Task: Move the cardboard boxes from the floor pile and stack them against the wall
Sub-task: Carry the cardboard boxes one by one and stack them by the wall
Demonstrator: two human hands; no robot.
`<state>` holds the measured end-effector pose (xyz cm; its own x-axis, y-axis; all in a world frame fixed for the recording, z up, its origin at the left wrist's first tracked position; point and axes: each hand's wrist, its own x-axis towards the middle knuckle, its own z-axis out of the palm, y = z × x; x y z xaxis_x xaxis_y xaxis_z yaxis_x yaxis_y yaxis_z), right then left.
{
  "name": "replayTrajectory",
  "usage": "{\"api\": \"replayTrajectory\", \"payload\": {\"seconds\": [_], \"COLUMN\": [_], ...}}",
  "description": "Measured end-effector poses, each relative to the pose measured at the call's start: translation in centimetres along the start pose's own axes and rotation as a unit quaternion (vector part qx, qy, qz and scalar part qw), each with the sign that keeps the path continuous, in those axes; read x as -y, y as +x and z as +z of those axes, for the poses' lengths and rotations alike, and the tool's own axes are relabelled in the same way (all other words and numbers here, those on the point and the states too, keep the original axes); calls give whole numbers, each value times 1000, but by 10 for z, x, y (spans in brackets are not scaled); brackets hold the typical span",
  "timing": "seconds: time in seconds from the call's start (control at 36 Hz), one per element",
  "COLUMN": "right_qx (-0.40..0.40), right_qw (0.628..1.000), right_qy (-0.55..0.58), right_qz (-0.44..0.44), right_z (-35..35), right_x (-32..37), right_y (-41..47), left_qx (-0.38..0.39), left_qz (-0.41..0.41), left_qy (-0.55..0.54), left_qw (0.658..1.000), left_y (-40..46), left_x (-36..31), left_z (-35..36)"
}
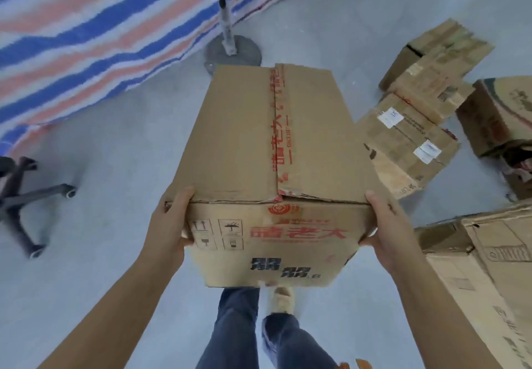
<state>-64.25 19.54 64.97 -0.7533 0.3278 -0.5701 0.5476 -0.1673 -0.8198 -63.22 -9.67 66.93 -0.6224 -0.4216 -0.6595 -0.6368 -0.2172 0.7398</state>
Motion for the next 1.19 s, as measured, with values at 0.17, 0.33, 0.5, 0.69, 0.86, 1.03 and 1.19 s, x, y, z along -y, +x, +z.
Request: {"api": "replayTrajectory", "payload": {"seconds": [0.17, 0.33, 0.5, 0.69, 0.86, 1.03, 1.19], "right_qx": [108, 250, 363, 450, 500, 550, 609], "right_qw": [992, 958, 908, 840, 799, 742, 667], "right_qy": [-58, -127, -196, -287, -320, -369, -416], "right_qz": [-37, -59, -69, -96, -96, -105, -108], "right_z": [37, 80, 121, 148, 158, 185, 232], "right_x": [13, 4, -32, -105, -180, -250, -310], "right_y": [-38, -91, -162, -273, -378, -469, -548], "left_qx": [-98, -184, -278, -351, -415, -467, -527], "left_qz": [17, 22, 17, 9, 1, -16, -30], "left_qy": [-96, -173, -251, -327, -370, -410, -468], "left_qw": [990, 967, 927, 877, 831, 783, 709], "left_y": [-57, -115, -183, -279, -365, -429, -470], "left_x": [20, 66, 128, 226, 311, 382, 433], "left_z": [-66, -145, -218, -302, -372, -435, -484]}}
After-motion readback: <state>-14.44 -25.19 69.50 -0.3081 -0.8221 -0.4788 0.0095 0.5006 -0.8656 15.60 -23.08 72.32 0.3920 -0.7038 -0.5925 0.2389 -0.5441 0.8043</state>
